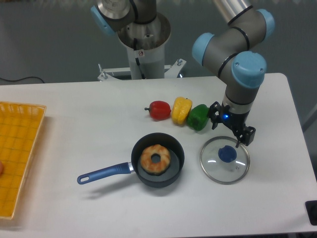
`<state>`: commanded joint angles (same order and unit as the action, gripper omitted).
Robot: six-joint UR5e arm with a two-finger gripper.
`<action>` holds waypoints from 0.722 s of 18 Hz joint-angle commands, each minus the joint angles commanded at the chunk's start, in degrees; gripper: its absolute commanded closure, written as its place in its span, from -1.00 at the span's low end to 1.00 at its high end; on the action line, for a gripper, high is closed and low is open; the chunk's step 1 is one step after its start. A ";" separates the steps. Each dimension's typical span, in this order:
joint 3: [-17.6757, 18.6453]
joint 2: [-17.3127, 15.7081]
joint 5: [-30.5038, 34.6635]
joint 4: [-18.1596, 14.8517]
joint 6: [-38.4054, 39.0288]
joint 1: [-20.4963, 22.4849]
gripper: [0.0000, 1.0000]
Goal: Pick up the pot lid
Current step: 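Move the open gripper over the blue knob of the glass lid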
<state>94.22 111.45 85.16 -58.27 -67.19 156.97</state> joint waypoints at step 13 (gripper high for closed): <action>-3.25 4.92 3.25 0.18 33.33 0.44 -1.00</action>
<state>90.97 116.36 88.41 -58.10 -33.85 157.41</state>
